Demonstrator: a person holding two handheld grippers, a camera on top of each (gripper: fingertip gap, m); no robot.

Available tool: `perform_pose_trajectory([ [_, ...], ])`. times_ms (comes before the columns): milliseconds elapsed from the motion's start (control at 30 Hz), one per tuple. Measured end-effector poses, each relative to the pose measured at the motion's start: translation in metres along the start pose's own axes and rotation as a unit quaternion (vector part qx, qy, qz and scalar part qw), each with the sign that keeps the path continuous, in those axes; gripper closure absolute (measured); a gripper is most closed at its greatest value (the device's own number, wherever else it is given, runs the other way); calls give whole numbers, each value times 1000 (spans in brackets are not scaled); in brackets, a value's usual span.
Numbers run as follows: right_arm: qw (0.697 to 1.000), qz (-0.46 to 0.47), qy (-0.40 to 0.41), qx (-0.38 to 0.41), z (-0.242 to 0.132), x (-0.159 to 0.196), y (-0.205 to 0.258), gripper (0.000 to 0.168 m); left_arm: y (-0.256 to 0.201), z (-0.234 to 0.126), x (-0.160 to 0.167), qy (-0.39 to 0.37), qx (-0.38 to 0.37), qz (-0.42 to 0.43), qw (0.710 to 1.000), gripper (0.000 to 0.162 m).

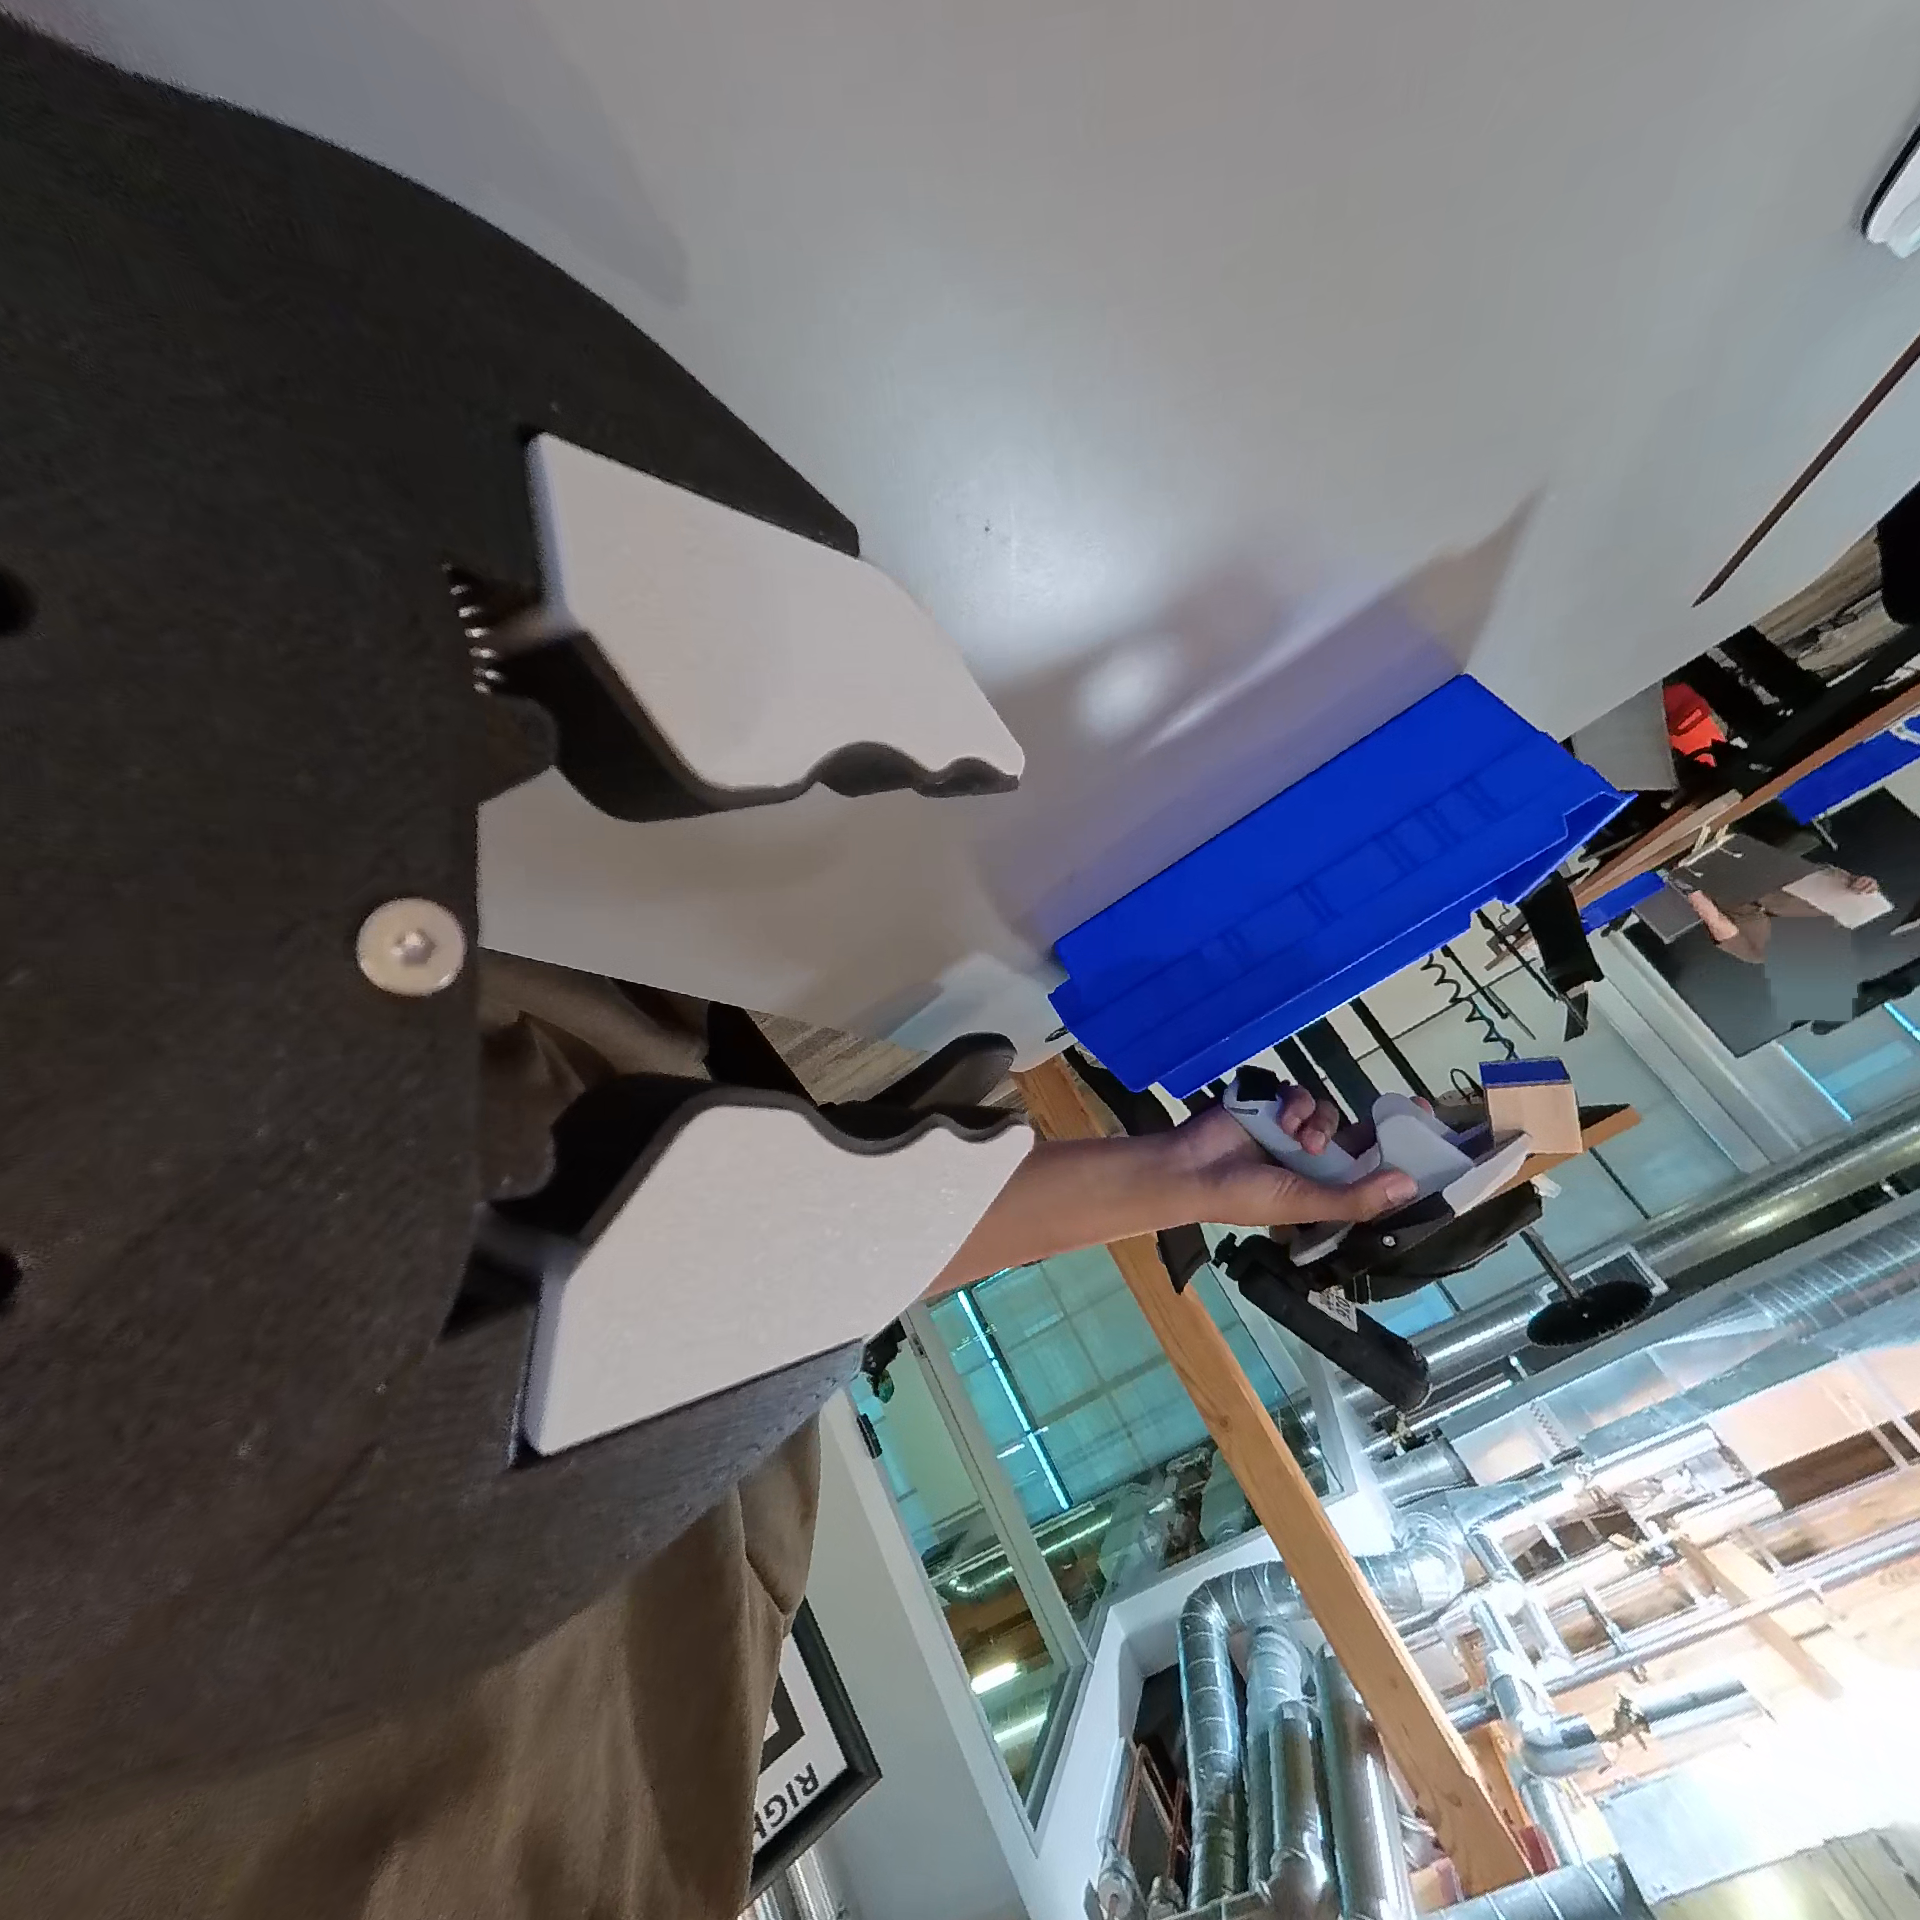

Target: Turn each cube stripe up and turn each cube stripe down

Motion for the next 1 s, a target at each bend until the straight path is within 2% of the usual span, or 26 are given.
perform_pose_trajectory([
  [1000, 1000, 4, 6, -6, 1, 3, -1, 127, 0, 1, 1, 3, 0, 1, 1000, 104],
])
Point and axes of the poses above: each gripper's, where its closed fingertips meet, z out along the fingers, x out of its underside, y = z × x across the jaws, the point moved 8 cm from there along -z, back along the fingers, and after that the axes turned 11 degrees about -x, right-handed, at the moved point
